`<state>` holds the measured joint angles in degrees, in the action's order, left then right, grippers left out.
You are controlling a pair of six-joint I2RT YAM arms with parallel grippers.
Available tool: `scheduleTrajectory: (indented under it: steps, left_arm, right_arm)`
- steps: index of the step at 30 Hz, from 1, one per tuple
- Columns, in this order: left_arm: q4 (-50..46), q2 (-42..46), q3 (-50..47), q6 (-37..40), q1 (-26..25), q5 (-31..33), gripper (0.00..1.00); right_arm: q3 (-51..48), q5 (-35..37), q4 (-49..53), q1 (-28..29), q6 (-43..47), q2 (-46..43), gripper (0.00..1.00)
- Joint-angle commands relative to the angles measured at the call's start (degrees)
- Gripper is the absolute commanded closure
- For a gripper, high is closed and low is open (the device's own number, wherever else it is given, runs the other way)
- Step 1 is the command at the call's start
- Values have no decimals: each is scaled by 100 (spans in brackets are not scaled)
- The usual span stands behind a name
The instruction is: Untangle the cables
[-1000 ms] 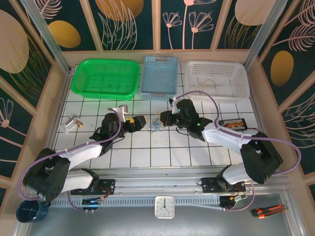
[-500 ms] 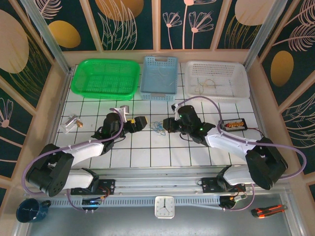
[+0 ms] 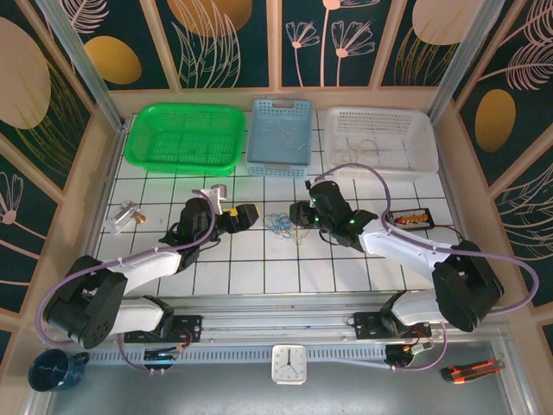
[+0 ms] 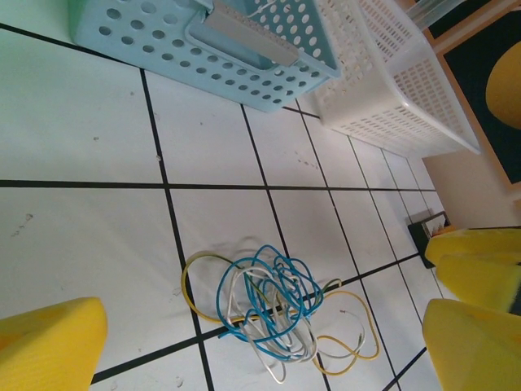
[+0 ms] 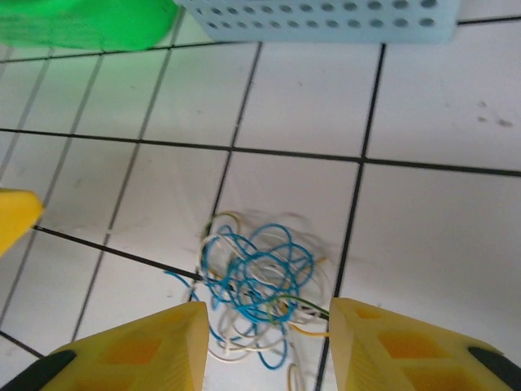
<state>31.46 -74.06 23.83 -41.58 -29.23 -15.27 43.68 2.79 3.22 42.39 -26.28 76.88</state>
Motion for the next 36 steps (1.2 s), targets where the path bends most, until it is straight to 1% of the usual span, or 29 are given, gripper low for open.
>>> scheduleTrajectory:
  steps: [1,4,6,9,12,18,22,28,33,36]
  left_arm:
    - [97,42,198,41,23,-203,1]
    - [105,8,229,28,23,-264,1]
    - [153,-16,220,9,23,-283,1]
    - [209,-66,201,-20,23,-327,1]
    - [256,-99,159,-54,23,-360,1]
    - [368,-67,69,-118,24,-364,1]
    - [385,-51,62,-117,25,-363,1]
    - [413,-60,69,-140,23,-385,1]
    - [397,-30,85,-136,23,-389,1]
    - [389,-23,95,-135,23,-398,1]
  right_arm:
    - [-245,447,303,50,-271,-19,50]
    - [-599,418,226,42,-604,-135,43]
    - [-826,289,94,24,-823,-189,41]
    - [-1133,-120,-335,-36,-1172,-225,41]
    - [-1332,-360,-751,-78,-1499,-192,41]
    - [-1454,-744,-1385,-260,-1878,-156,42]
    - [-1459,-947,-1569,-414,-2003,-122,44]
    - [-1526,-952,-1611,-504,-2202,-81,47]
    - [-1671,-746,-1396,-504,-2466,-138,45]
    - [-1818,-861,-1541,-504,-2586,-121,45]
